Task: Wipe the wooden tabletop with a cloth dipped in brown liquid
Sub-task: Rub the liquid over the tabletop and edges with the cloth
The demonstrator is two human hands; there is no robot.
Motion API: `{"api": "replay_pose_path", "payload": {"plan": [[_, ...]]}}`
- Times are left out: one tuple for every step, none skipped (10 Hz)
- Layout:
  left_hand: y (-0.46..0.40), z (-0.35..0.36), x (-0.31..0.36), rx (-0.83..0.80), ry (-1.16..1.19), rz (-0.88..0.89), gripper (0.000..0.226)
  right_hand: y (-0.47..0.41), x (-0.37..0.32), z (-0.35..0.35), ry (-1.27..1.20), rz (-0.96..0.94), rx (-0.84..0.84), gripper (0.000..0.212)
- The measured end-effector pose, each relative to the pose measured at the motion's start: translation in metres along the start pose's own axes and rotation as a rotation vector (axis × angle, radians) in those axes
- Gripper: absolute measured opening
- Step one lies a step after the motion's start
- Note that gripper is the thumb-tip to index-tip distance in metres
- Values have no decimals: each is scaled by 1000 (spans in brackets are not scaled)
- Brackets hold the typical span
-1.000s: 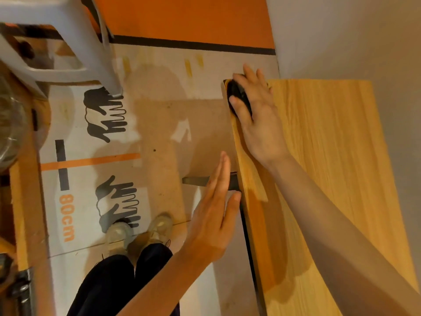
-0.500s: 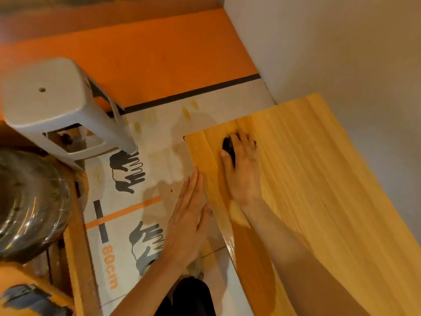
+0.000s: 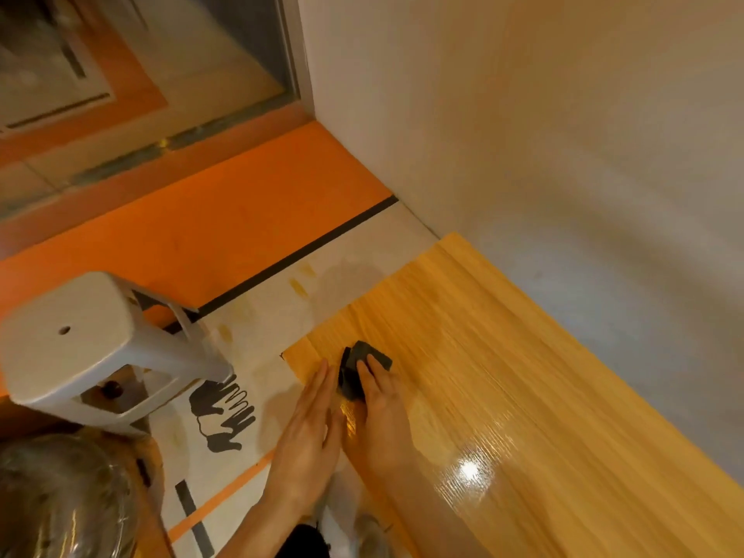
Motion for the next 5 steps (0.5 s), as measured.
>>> {"api": "replay_pose_path", "payload": {"plan": [[-8, -3, -5, -55, -13, 80, 53, 8, -4, 7, -26, 59, 54, 62], [-17, -8, -8, -142, 33, 76, 55, 19, -18, 13, -18, 83, 22, 62], [-29, -11, -9, -273, -62, 145, 57, 24, -26, 17, -3, 148, 23, 44], [-42, -24, -11, -351, -63, 242, 52, 27, -19, 31, 95, 220, 59, 46], [-67, 77, -128, -442, 21, 178, 60, 16, -59, -43, 174, 206, 241, 26]]}}
Point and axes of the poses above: each hand's wrist, its own y-axis away from the middle knuckle, its own z-axis out of the palm, x = y × z, the point moved 4 cm from there along -y, towards the middle knuckle, and after that the axes turned 3 degrees about -z, right-handed, at the moved point
